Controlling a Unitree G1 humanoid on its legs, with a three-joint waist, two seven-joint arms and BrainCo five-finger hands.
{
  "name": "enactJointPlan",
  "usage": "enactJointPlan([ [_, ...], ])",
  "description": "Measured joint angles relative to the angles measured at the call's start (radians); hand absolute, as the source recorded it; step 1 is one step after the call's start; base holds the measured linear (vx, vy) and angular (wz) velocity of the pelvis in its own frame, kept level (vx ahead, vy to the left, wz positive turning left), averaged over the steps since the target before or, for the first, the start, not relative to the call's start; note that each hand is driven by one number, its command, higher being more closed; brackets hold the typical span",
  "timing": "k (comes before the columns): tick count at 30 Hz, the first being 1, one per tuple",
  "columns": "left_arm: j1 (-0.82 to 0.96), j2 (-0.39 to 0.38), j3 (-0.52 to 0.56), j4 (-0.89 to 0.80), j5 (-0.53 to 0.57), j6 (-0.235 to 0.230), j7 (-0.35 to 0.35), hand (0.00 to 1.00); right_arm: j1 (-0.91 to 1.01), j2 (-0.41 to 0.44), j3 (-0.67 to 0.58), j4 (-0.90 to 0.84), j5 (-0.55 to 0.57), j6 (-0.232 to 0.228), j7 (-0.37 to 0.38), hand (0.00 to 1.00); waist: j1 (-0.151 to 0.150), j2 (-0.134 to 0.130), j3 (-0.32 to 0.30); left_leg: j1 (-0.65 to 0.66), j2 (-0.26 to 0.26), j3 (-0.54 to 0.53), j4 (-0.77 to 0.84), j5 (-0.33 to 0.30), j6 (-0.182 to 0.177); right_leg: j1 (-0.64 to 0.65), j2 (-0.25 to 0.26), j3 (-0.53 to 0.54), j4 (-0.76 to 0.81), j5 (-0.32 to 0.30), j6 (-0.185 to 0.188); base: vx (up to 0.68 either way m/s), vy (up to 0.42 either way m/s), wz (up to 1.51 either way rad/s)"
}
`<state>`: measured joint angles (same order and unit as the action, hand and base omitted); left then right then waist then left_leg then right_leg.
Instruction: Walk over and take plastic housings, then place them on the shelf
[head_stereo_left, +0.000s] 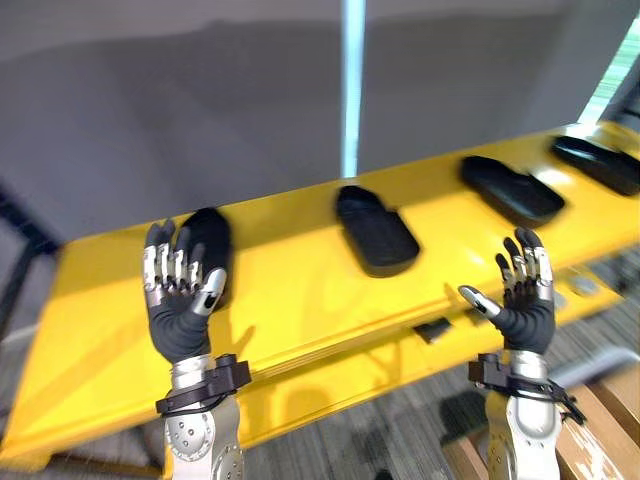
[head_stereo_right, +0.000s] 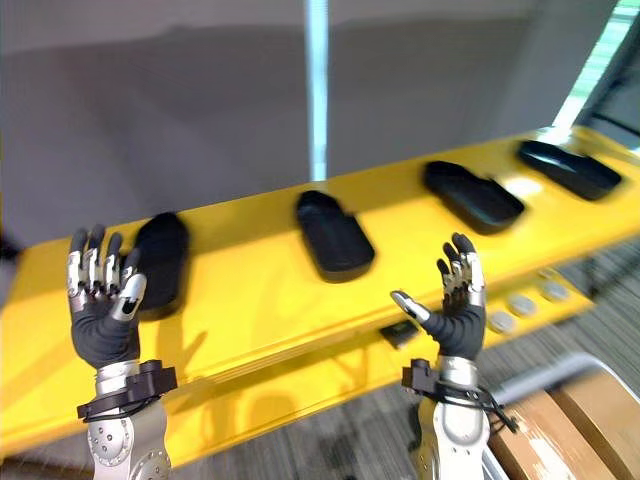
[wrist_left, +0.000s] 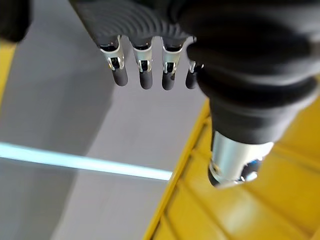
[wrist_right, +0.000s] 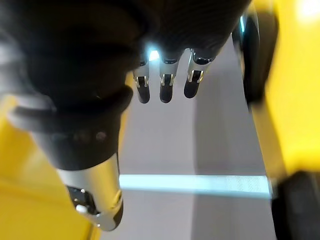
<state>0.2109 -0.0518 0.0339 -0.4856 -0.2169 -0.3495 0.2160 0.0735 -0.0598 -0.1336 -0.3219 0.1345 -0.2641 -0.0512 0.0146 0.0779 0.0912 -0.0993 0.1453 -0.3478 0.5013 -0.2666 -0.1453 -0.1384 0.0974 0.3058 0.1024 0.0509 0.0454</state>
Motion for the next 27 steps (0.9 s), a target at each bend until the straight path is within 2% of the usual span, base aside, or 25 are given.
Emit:
enactJointPlan([
  [2, -0.011, -0.001, -0.003, 0.0, 0.008, 0.0, 0.015, 0.0, 0.019, -0.013, 0.0, -0.015, 0.008, -0.001, -0.003, 0.0, -0.004, -0.005, -0.005, 0.02, -0.053, -0.136, 0.032, -0.045, -0.011, -0.062, 0.025, 0.091, 0.079, -0.018, 0.024, -0.06, 0.301, -1.47],
  [3, -0.029, -0.006, -0.013, 0.0, 0.008, 0.0, 0.022, 0.0, 0.056, -0.01, -0.003, -0.057, 0.017, -0.001, -0.003, 0.0, -0.018, -0.009, -0.004, 0.021, -0.08, -0.149, 0.026, -0.066, 0.005, -0.104, 0.02, 0.12, 0.138, -0.037, 0.043, -0.08, 0.368, -0.96],
  [4, -0.041, -0.006, -0.024, 0.0, 0.008, 0.0, 0.022, 0.0, 0.085, 0.0, -0.003, -0.083, 0.017, -0.001, -0.001, 0.0, -0.031, -0.013, -0.002, 0.028, -0.093, -0.142, 0.018, -0.076, 0.015, -0.119, 0.012, 0.127, 0.17, -0.051, 0.059, -0.08, 0.304, -0.35],
  [5, -0.07, -0.004, -0.047, -0.001, 0.012, -0.001, 0.022, 0.0, 0.162, 0.027, -0.002, -0.131, 0.017, -0.001, 0.009, 0.0, -0.046, -0.03, 0.01, 0.059, -0.113, -0.113, -0.015, -0.094, 0.032, -0.137, 0.001, 0.148, 0.227, -0.075, 0.083, -0.12, 0.297, -0.34],
  [6, -0.096, -0.003, -0.068, -0.002, 0.024, -0.007, 0.023, 0.0, 0.242, 0.07, 0.001, -0.175, 0.017, 0.0, 0.031, 0.0, -0.047, -0.044, 0.017, 0.078, -0.129, -0.084, -0.025, -0.122, 0.053, -0.142, -0.003, 0.18, 0.237, -0.077, 0.092, -0.13, 0.299, -0.55],
  [7, -0.107, -0.003, -0.08, -0.002, 0.029, -0.01, 0.023, 0.0, 0.269, 0.09, 0.002, -0.193, 0.017, 0.0, 0.038, 0.0, -0.047, -0.048, 0.016, 0.08, -0.134, -0.062, -0.02, -0.14, 0.071, -0.142, -0.003, 0.203, 0.225, -0.067, 0.105, -0.15, 0.317, -0.94],
  [8, -0.119, -0.001, -0.097, -0.005, 0.047, -0.011, 0.027, 0.0, 0.304, 0.107, 0.003, -0.212, 0.017, 0.001, 0.042, 0.0, -0.045, -0.056, 0.015, 0.078, -0.143, -0.019, -0.009, -0.166, 0.102, -0.142, -0.002, 0.245, 0.184, -0.03, 0.119, -0.19, 0.305, -1.73],
  [9, -0.119, -0.001, -0.097, -0.014, 0.064, -0.014, 0.032, 0.0, 0.3, 0.117, 0.019, -0.206, 0.016, 0.005, 0.043, 0.0, -0.039, -0.079, 0.016, 0.064, -0.156, 0.073, 0.006, -0.164, 0.136, -0.147, -0.01, 0.258, 0.07, 0.097, 0.091, -0.41, 0.405, -2.77],
  [10, -0.135, 0.002, -0.096, -0.005, 0.064, -0.012, 0.036, 0.0, 0.271, 0.123, 0.02, -0.177, 0.014, 0.006, 0.04, 0.0, -0.02, -0.078, 0.015, 0.042, -0.11, 0.203, -0.016, -0.137, 0.155, -0.139, -0.037, 0.061, -0.063, 0.237, -0.024, -0.37, 0.33, -2.86],
  [11, -0.154, -0.002, -0.098, 0.007, 0.065, -0.009, 0.036, 0.0, 0.263, 0.123, 0.016, -0.163, 0.01, 0.006, 0.036, 0.0, -0.009, -0.093, 0.019, 0.042, -0.103, 0.26, -0.033, -0.119, 0.163, -0.153, -0.057, -0.107, -0.007, 0.203, -0.041, -0.4, 0.277, -2.96],
  [12, -0.166, -0.001, -0.093, 0.016, 0.064, -0.005, 0.037, 0.0, 0.23, 0.119, 0.009, -0.124, -0.002, 0.006, 0.027, 0.0, 0.007, -0.101, 0.019, 0.054, -0.075, 0.378, -0.072, -0.09, 0.168, -0.177, -0.087, -0.356, 0.16, 0.059, -0.068, -0.25, 0.206, -2.52],
  [13, -0.171, -0.002, -0.079, 0.016, 0.064, -0.003, 0.039, 0.0, 0.187, 0.114, 0.006, -0.078, -0.019, 0.005, 0.022, 0.0, 0.01, -0.09, 0.026, 0.071, -0.049, 0.444, -0.091, -0.076, 0.177, -0.177, -0.093, -0.416, 0.296, -0.025, -0.079, -0.34, 0.267, -2.69],
  [14, -0.201, 0.0, -0.074, 0.024, 0.064, 0.0, 0.039, 0.0, 0.14, 0.112, -0.023, 0.001, -0.026, 0.005, 0.016, 0.0, 0.002, -0.084, 0.033, 0.097, -0.03, 0.506, -0.119, -0.052, 0.169, -0.176, -0.113, -0.423, 0.464, -0.102, -0.051, -0.24, 0.167, -1.79],
  [16, -0.245, 0.008, -0.078, 0.026, 0.064, 0.0, 0.039, 0.0, 0.105, 0.1, -0.074, 0.108, -0.026, 0.007, 0.007, 0.0, -0.013, -0.087, 0.033, 0.117, -0.017, 0.555, -0.148, -0.029, 0.166, -0.146, -0.163, -0.422, 0.637, -0.158, -0.022, -0.22, -0.026, -1.03],
  [17, -0.261, 0.011, -0.077, 0.025, 0.063, -0.001, 0.036, 0.0, 0.105, 0.09, -0.1, 0.134, -0.026, 0.009, 0.005, 0.0, -0.016, -0.087, 0.032, 0.121, -0.017, 0.567, -0.161, -0.025, 0.168, -0.11, -0.189, -0.42, 0.663, -0.182, -0.006, -0.22, -0.175, -0.65],
  [18, -0.269, 0.018, -0.072, 0.022, 0.063, -0.003, 0.03, 0.0, 0.105, 0.08, -0.127, 0.153, -0.026, 0.009, 0.003, 0.0, -0.026, -0.092, 0.025, 0.109, -0.025, 0.57, -0.17, -0.022, 0.165, -0.059, -0.222, -0.418, 0.643, -0.191, 0.008, -0.18, -0.227, -0.54],
  [19, -0.269, 0.027, -0.065, 0.021, 0.062, -0.004, 0.019, 0.0, 0.104, 0.068, -0.147, 0.158, -0.025, 0.009, 0.001, 0.0, -0.027, -0.111, 0.007, 0.088, -0.045, 0.568, -0.181, -0.016, 0.148, -0.015, -0.255, -0.414, 0.564, -0.206, 0.028, -0.14, -0.21, -0.47],
  [20, -0.269, 0.03, -0.063, 0.022, 0.061, -0.003, 0.013, 0.0, 0.103, 0.06, -0.157, 0.159, -0.026, 0.009, 0.001, 0.0, -0.027, -0.116, 0.005, 0.079, -0.055, 0.562, -0.188, -0.011, 0.141, 0.0, -0.252, -0.415, 0.508, -0.228, 0.044, -0.11, -0.21, -0.6],
  [23, -0.283, 0.023, -0.062, 0.024, 0.042, 0.002, -0.012, 0.0, 0.101, 0.013, -0.184, 0.176, -0.026, 0.013, 0.002, 0.0, -0.022, -0.109, -0.015, 0.067, -0.077, 0.541, -0.297, 0.083, 0.105, 0.09, -0.213, -0.433, 0.192, -0.244, 0.052, -0.03, -0.208, -0.49],
  [24, -0.292, 0.021, -0.062, 0.032, 0.041, 0.003, -0.028, 0.0, 0.102, 0.016, -0.201, 0.178, -0.027, 0.016, 0.0, 0.0, -0.027, -0.113, -0.02, 0.067, -0.076, 0.553, -0.319, 0.098, 0.098, 0.128, -0.201, -0.432, 0.082, -0.233, 0.035, 0.01, -0.249, -0.38],
  [25, -0.291, 0.018, -0.061, 0.042, 0.04, 0.005, -0.033, 0.0, 0.102, 0.015, -0.208, 0.181, -0.027, 0.017, -0.003, 0.0, -0.026, -0.111, -0.021, 0.068, -0.072, 0.562, -0.326, 0.105, 0.094, 0.141, -0.192, -0.428, 0.04, -0.218, 0.02, 0.02, -0.209, -0.29],
  [27, -0.273, 0.005, -0.06, 0.114, 0.024, 0.014, -0.05, 0.0, 0.113, 0.017, -0.223, 0.214, -0.027, 0.021, -0.008, 0.0, -0.025, -0.097, -0.034, 0.089, -0.045, 0.569, -0.356, 0.116, 0.084, 0.166, -0.157, -0.423, -0.019, -0.181, 0.023, 0.04, -0.096, -0.22],
])
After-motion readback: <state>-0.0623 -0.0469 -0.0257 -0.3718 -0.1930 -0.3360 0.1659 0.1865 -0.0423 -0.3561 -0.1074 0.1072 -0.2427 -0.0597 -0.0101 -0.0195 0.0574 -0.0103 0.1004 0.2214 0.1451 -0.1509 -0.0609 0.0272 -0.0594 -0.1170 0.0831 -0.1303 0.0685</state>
